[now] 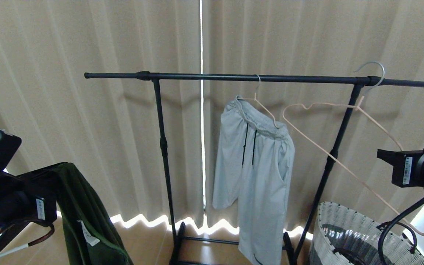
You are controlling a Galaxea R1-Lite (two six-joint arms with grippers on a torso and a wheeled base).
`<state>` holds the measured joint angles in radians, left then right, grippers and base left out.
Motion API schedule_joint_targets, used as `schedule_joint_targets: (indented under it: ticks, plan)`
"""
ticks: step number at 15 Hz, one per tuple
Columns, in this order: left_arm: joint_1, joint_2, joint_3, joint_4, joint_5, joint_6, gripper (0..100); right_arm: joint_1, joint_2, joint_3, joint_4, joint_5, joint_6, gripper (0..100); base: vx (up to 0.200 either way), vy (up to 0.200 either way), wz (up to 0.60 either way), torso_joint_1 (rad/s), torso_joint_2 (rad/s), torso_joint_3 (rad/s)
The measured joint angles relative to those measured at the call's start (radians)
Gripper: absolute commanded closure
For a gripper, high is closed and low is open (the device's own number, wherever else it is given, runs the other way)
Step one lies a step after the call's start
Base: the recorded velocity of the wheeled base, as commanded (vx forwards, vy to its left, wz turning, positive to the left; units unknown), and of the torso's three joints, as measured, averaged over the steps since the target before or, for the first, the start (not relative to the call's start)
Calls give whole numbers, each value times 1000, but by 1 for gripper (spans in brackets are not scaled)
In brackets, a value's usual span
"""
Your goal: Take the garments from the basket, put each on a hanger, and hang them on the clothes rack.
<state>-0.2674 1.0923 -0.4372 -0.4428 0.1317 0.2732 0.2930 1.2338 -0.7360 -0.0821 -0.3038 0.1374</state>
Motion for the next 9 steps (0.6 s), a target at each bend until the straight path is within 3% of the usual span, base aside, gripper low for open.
schedule_joint_targets:
  ticks: [6,9]
  plan:
    - [-88,56,-27,3,28,-5,100,66,8,18,-163,61,6,100,0,0,0,0,0,0]
    - [-140,141,-111,2,141,-24,100,191,10,53,-170,67,16,100,0,0,0,0,0,0]
